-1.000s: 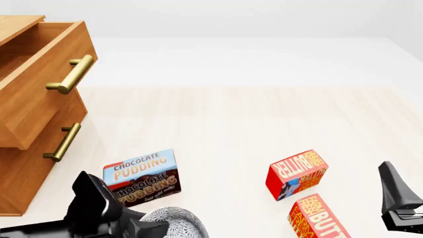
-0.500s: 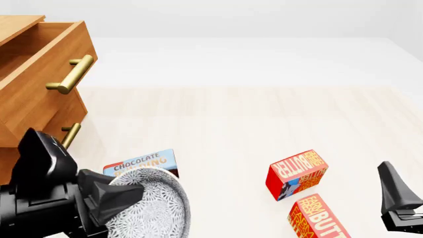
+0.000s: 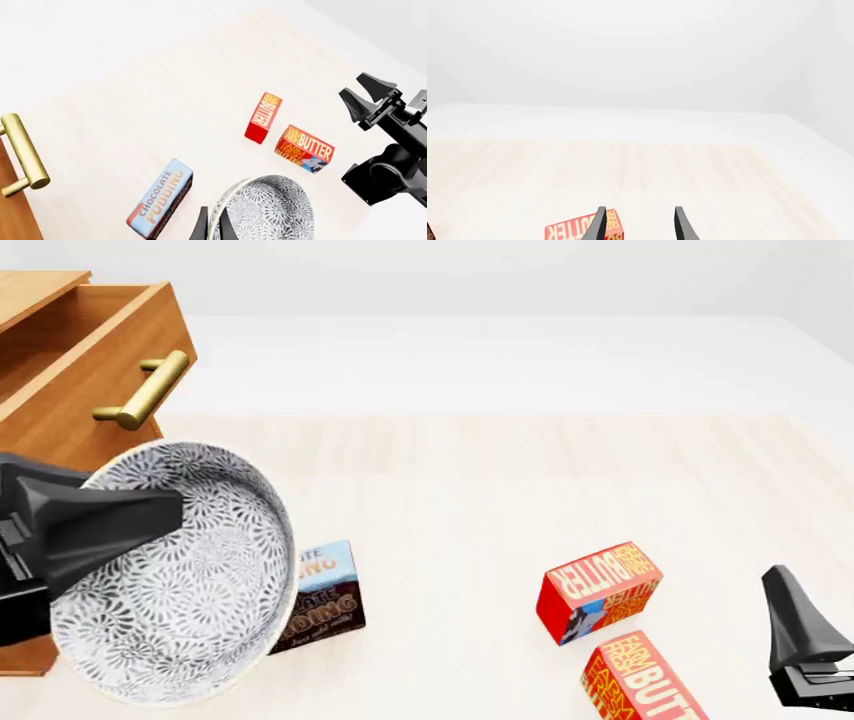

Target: Put the bowl in the top drawer of the cabinet.

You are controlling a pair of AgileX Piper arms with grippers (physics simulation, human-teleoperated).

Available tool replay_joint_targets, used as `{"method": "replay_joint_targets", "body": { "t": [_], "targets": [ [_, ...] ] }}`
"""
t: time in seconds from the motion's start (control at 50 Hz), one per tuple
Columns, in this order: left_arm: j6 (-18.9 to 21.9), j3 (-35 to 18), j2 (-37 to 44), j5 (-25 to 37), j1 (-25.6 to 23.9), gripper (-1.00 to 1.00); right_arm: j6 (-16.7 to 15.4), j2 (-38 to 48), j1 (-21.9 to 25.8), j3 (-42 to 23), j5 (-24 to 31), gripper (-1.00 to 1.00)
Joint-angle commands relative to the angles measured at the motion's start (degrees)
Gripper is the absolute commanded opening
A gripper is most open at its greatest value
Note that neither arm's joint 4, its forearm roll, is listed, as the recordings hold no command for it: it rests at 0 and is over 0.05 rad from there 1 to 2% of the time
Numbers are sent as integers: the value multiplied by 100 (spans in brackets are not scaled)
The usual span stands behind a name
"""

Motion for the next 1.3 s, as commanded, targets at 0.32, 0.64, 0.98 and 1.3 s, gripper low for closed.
{"method": "replay_joint_targets", "body": {
  "t": [0.32,0.64,0.98,1.3],
  "targets": [
    [523,-1741,-35,1001,695,-100,-1,-1,24,0,-19,100],
    [609,-1992,-67,1086,928,-100,-5,-2,75,-1,-83,100],
    [502,-1953,-89,1119,993,-100,3,-2,68,-1,-70,100],
    [45,-2549,224,1354,1139,-100,3,-2,69,-1,-71,100]
  ]
}}
